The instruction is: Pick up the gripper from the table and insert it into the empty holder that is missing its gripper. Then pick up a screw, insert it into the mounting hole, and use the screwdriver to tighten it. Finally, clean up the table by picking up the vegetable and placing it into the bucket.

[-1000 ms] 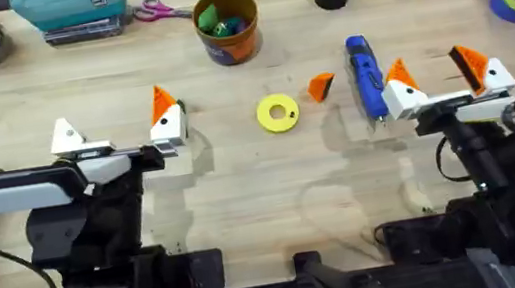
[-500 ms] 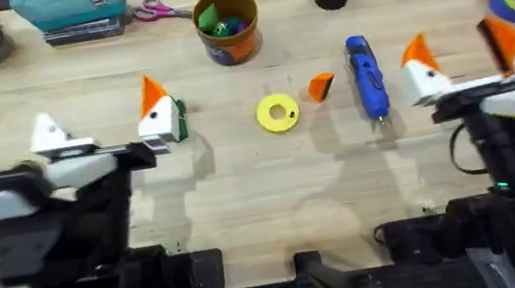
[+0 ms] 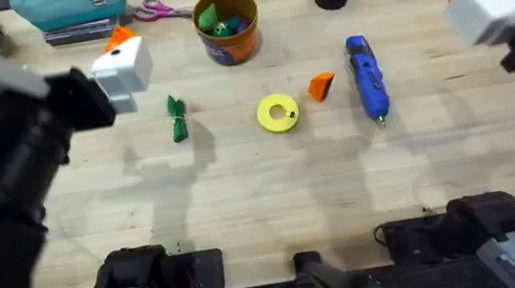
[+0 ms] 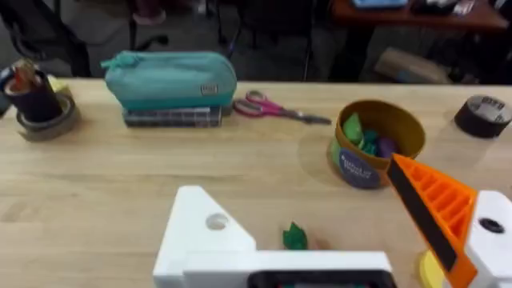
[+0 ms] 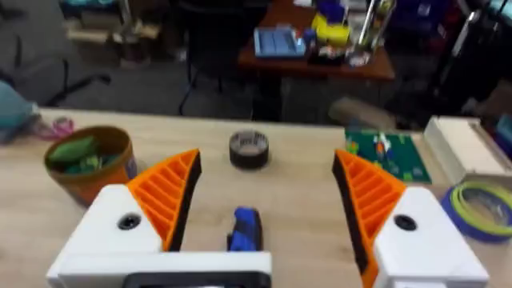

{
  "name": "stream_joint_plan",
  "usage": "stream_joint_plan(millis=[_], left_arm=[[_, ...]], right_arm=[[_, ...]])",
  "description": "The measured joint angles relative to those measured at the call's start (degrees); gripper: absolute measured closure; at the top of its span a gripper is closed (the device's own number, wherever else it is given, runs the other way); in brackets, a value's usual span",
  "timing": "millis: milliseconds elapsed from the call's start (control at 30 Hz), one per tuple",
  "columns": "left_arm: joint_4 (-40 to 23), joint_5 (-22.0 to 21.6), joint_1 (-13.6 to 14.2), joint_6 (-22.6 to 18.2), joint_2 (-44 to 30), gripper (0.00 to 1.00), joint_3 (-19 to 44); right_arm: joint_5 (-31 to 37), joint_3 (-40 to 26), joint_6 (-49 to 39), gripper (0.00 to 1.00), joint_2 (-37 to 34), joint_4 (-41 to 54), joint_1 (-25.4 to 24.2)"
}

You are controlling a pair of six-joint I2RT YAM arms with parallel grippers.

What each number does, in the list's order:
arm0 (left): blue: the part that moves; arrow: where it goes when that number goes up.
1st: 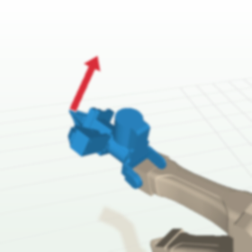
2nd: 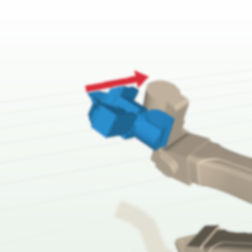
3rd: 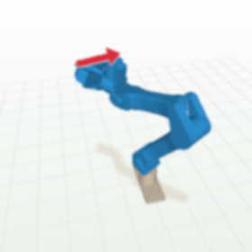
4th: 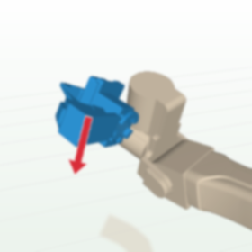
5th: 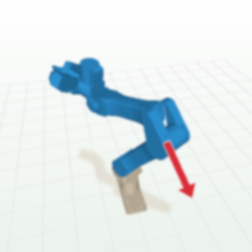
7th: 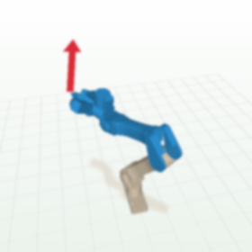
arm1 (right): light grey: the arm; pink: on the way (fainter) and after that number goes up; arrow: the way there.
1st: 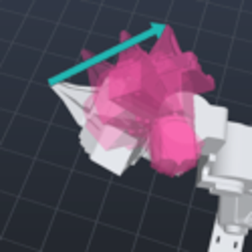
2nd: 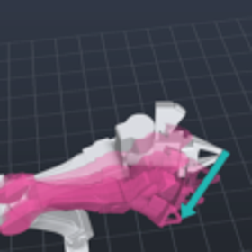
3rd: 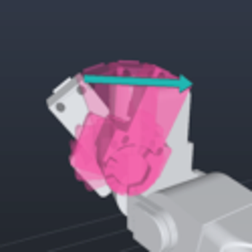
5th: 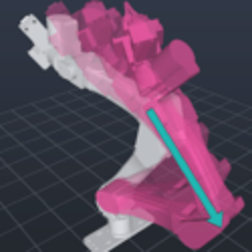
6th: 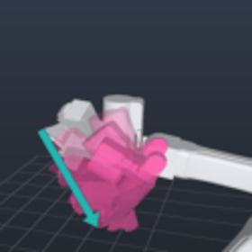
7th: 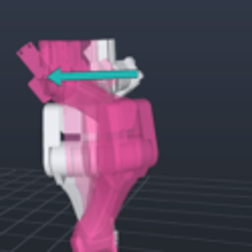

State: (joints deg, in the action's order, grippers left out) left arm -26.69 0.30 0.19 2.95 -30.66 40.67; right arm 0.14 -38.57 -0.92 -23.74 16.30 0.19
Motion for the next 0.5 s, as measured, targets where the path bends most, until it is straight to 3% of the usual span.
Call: stream_joint_plan(millis=[233, 500], left_arm=[[-12.89, 0.0, 0.0, -0.13, -15.78, 0.015, 12.79], [-25.43, 0.02, 0.0, -0.14, -30.07, 0.015, 21.79]], right_arm=[[-0.02, -13.34, -0.43, 0.004, -16.86, 16.29, 0.0], [-0.02, -21.31, -0.43, 0.005, -31.41, 31.5, 0.0]])
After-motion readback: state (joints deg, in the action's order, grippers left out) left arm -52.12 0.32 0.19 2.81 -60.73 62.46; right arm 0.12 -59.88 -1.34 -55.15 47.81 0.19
